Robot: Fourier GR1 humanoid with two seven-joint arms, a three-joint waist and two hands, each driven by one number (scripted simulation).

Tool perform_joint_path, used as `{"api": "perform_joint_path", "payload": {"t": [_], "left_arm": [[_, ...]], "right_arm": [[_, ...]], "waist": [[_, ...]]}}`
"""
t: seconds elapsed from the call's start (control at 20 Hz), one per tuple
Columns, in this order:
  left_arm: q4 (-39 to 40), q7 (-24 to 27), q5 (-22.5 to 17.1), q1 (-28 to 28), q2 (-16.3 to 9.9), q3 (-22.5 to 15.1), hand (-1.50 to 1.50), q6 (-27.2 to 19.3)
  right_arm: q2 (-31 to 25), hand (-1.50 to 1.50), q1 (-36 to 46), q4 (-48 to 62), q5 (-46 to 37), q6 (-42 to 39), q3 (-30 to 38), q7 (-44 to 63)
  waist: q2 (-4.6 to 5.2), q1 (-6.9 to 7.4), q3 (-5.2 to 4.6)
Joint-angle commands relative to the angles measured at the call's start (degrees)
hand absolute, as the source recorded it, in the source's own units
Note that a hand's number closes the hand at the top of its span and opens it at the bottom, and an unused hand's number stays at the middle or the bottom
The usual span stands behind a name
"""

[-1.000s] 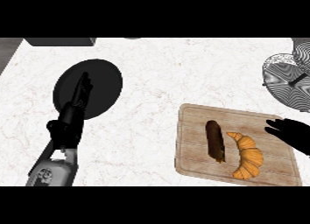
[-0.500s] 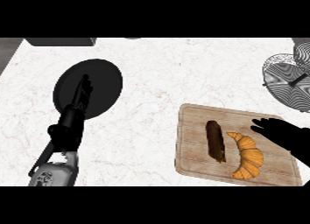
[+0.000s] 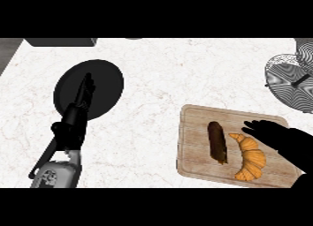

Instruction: Pick the croissant from the cutting board and place it in the tiered basket

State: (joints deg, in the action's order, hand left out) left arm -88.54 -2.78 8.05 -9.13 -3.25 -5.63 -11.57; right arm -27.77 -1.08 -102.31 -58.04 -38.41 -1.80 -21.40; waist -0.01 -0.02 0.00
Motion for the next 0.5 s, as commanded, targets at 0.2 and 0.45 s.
{"api": "perform_joint_path", "payload": {"t": [0.2, 0.45], "left_arm": [[-2.0, -1.5, 1.6, 1.3, 1.5, -1.1, 0.0, 0.3], [-1.7, -1.4, 1.1, 1.3, 1.1, 0.6, 0.0, 1.6]], "right_arm": [[5.1, -1.5, 5.6, 5.3, -3.5, -0.4, -2.7, 2.4], [2.8, -1.5, 0.1, 0.8, -2.7, -1.4, 0.2, -1.3]], "waist": [[0.02, 0.2, 0.0], [-0.02, -0.08, 0.0]]}}
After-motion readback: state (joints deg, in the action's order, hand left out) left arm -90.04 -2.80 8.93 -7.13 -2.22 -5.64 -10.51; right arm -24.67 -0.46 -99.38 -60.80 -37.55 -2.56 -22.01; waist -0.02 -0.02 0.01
